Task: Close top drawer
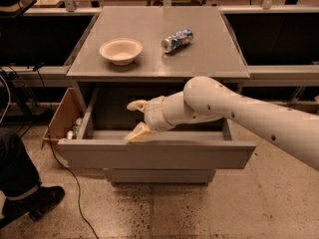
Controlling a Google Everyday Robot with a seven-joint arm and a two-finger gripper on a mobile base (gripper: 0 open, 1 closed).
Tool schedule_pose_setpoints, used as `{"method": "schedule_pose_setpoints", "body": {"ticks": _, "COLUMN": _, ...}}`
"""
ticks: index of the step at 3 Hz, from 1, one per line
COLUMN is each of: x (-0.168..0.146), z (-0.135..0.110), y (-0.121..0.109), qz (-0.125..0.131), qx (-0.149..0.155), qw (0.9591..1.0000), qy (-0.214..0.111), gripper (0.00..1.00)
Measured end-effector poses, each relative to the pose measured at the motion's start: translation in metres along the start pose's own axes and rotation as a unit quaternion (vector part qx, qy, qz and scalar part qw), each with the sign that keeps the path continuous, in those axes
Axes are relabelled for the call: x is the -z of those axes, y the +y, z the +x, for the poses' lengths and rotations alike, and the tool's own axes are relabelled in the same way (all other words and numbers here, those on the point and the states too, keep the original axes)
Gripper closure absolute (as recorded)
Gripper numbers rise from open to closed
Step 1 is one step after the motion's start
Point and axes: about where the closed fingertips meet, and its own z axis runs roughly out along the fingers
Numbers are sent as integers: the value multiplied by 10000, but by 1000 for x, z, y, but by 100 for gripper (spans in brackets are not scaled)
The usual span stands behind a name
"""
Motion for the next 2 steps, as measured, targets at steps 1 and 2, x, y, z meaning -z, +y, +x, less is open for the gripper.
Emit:
{"method": "schedule_pose_setpoints", "body": {"ticks": 1, "x": 2, "z": -14, "y": -5, "qz": 34, "qx": 120, "qw": 9999, "qy": -8, "gripper": 10}}
{"method": "schedule_pose_setpoints", "body": {"ticks": 2, "x": 31, "z": -20, "y": 8, "qz": -48, "qx": 9, "qw": 10000, "qy": 51, "gripper": 41}}
